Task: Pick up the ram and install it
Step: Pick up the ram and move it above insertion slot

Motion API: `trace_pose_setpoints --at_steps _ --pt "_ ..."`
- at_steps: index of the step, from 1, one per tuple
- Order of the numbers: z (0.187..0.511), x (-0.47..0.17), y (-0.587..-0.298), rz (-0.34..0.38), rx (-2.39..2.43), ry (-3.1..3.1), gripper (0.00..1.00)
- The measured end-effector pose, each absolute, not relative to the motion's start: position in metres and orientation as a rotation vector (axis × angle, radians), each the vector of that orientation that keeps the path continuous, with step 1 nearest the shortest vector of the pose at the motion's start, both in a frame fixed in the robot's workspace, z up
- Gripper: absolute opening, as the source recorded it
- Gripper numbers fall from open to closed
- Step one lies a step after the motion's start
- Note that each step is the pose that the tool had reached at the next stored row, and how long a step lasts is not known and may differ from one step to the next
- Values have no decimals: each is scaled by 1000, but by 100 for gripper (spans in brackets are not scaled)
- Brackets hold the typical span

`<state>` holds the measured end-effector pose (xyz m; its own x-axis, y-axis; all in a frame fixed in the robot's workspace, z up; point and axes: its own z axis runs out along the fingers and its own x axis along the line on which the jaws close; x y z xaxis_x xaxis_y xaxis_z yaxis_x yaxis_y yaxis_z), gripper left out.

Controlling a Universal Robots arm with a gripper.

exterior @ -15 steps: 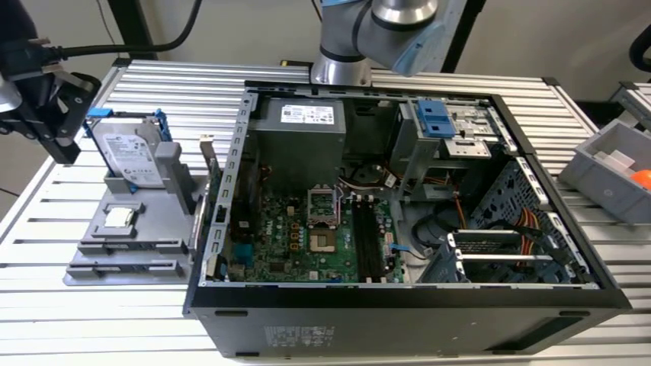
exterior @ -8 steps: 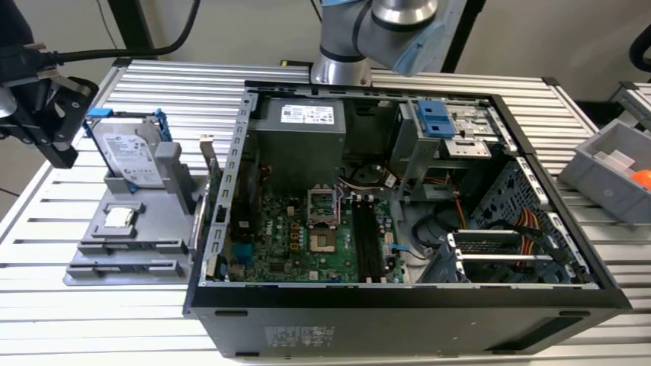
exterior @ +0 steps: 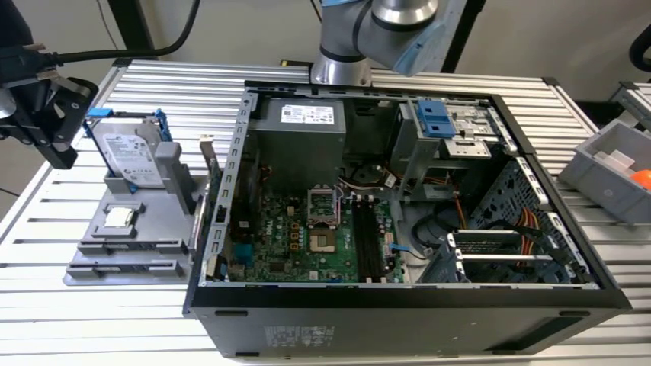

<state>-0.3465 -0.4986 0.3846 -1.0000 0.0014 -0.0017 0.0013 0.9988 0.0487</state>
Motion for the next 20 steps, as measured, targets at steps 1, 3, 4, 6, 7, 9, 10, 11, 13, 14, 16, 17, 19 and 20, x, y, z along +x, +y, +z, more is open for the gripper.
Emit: trace_pose_setpoints --at_steps 1,3,4,6,7,9,10,11,13,14,16,17,19,20 --pt "385 -347 -499 77 2 3139 0" --pt "385 -347 -499 76 2 3139 0" --pt "385 -347 -499 77 2 3139 0" --pt "385 -347 -499 77 2 3139 0" --pt "385 -347 -499 77 2 3139 0" --pt "385 -347 -499 77 1 3139 0" --pt "385 -347 -499 76 -23 3140 0" --pt "385 -347 -499 76 -30 3140 0" --pt "385 -347 -498 77 -45 3140 0" --pt "385 -347 -498 77 -56 3140 0" --pt "385 -347 -498 77 -83 3140 0" --pt "385 -347 -498 77 -112 3139 0" --pt "385 -347 -498 76 -140 3138 0" --pt "385 -347 -498 76 -153 3138 0"
